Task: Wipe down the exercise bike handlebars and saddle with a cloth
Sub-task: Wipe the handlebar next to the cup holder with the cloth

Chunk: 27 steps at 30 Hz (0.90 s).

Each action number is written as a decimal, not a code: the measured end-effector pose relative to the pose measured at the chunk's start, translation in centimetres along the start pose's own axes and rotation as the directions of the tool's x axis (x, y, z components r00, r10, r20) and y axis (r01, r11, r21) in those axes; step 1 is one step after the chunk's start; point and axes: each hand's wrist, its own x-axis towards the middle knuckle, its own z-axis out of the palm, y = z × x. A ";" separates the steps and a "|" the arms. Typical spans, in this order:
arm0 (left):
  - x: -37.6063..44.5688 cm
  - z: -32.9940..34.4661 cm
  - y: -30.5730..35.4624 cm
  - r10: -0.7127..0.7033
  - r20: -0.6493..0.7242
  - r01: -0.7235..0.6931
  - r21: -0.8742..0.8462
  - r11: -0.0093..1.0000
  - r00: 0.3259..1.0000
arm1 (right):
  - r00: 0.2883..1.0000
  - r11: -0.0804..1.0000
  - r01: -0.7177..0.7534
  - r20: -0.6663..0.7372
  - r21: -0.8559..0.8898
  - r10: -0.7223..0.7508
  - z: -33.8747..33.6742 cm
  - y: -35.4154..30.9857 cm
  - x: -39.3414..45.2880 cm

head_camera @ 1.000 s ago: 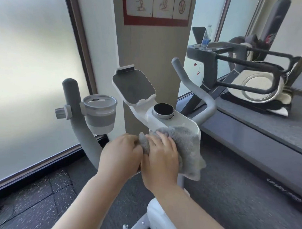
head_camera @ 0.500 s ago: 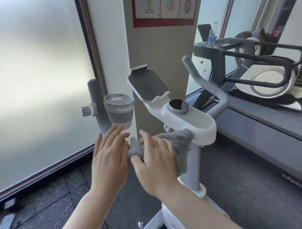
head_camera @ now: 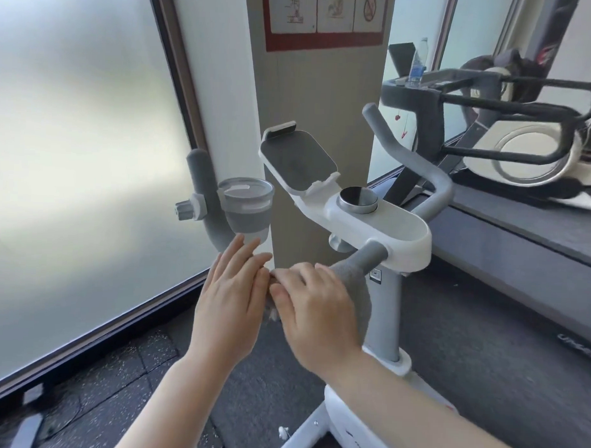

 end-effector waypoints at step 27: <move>0.7 0.6 -0.7 0.027 0.113 -0.036 0.075 0.997 0.993 | 0.998 1.000 -0.018 0.056 0.018 0.017 -1.1 4.5 2.3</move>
